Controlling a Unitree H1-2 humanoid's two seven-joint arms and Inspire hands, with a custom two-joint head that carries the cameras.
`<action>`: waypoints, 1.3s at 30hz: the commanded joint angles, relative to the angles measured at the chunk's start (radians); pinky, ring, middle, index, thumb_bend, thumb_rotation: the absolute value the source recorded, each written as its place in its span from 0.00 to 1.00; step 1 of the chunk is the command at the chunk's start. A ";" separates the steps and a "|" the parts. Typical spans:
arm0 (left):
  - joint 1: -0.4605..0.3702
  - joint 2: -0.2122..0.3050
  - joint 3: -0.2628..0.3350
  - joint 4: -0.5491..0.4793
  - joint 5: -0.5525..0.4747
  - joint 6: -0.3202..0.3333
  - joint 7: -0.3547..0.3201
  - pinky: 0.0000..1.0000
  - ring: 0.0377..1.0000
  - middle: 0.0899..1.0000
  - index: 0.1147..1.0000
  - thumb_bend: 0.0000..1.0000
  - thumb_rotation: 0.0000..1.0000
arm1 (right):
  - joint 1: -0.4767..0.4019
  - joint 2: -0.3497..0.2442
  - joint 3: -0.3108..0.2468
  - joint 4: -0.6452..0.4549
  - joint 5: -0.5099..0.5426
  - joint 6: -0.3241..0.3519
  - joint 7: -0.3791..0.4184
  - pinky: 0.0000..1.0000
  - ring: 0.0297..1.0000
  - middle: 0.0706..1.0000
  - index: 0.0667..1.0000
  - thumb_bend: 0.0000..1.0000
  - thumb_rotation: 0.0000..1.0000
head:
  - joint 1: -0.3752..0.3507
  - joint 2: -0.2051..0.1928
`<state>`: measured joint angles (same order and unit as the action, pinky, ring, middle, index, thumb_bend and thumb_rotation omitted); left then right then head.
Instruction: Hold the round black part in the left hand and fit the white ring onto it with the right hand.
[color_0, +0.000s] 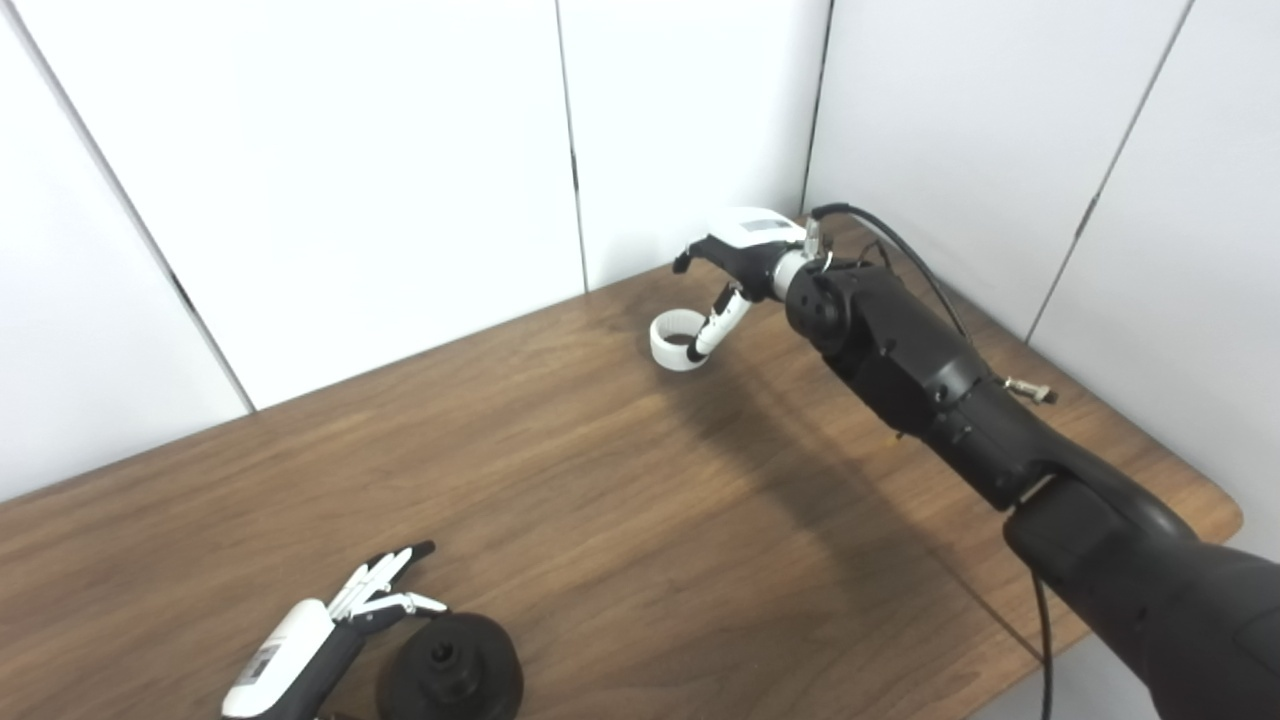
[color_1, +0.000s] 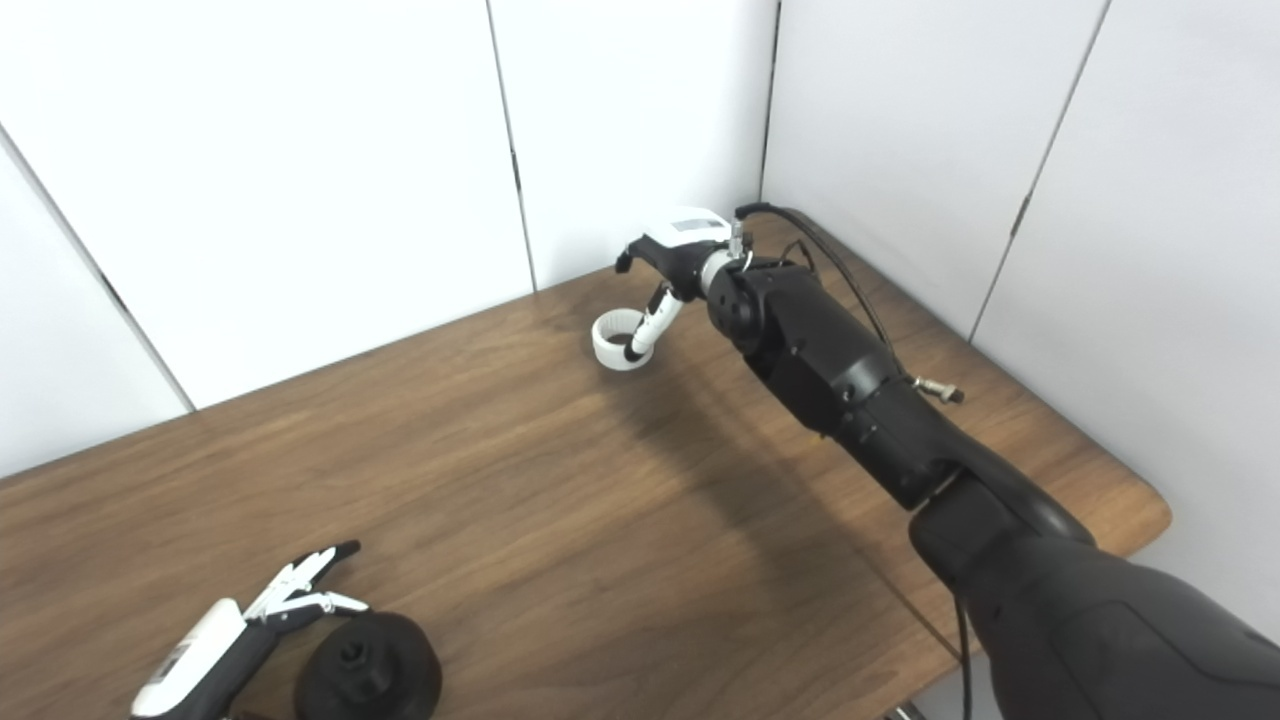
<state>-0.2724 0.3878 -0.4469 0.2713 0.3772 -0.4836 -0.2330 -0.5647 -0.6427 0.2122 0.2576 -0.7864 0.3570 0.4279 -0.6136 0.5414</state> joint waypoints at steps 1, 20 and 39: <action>0.038 0.059 0.006 0.031 0.031 0.027 -0.041 1.00 1.00 0.99 0.42 0.52 0.07 | -0.065 -0.025 -0.007 -0.006 0.011 0.011 0.001 0.77 0.89 0.91 0.83 0.83 0.34 | -0.001 0.001; 0.052 0.059 0.021 0.015 0.023 0.025 -0.057 1.00 1.00 0.99 0.42 0.52 0.07 | -0.065 -0.017 0.048 0.017 0.049 0.094 0.090 0.85 0.92 0.96 0.88 1.00 0.32 | 0.015 0.017; 0.063 0.062 0.026 -0.003 0.011 0.033 -0.074 1.00 1.00 0.99 0.42 0.52 0.07 | -0.017 0.036 0.065 0.066 0.062 0.052 -0.054 0.81 0.88 0.92 0.77 0.88 0.27 | 0.028 0.034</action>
<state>-0.2468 0.4027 -0.4185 0.2474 0.3599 -0.4834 -0.2617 -0.5557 -0.6032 0.2824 0.3275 -0.7289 0.4273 0.3952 -0.5844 0.5752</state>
